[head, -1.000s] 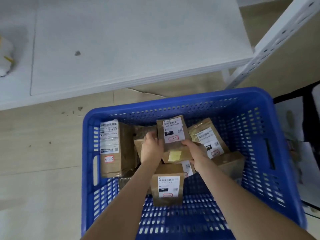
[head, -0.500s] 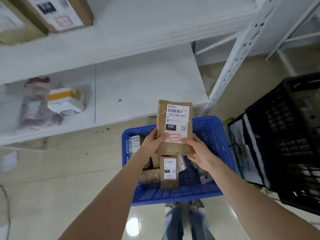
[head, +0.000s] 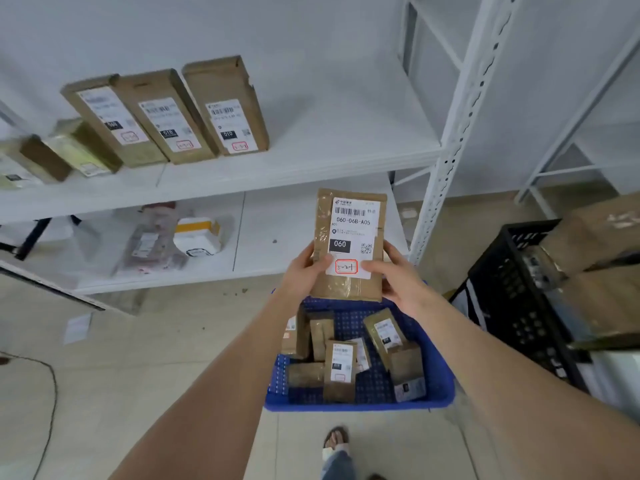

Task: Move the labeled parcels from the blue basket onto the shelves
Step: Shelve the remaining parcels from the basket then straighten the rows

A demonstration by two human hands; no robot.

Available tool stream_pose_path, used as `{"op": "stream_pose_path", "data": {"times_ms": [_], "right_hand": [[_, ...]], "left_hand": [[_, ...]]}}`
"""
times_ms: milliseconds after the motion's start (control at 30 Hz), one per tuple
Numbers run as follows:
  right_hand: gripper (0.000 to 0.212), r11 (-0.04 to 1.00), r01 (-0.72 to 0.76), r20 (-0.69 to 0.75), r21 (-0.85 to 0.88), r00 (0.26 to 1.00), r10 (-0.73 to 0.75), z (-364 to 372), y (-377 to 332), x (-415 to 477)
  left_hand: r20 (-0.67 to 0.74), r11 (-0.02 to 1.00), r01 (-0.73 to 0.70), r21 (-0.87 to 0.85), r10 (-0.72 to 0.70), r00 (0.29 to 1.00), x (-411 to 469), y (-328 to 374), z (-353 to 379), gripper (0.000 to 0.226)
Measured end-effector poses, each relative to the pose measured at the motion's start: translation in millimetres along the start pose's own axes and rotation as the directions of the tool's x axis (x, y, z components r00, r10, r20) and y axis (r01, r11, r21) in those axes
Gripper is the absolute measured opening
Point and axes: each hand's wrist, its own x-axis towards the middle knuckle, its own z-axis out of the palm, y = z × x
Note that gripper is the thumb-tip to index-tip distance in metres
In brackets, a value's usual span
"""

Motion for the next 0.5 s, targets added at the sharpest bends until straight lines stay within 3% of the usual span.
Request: {"op": "stream_pose_path", "data": {"times_ms": [500], "right_hand": [[0.06, 0.985, 0.168, 0.12, -0.023, 0.979, -0.164, 66, -74, -72]], "left_hand": [[-0.174, 0.992, -0.126, -0.016, 0.121, 0.977, -90, 90, -53, 0.051]]}}
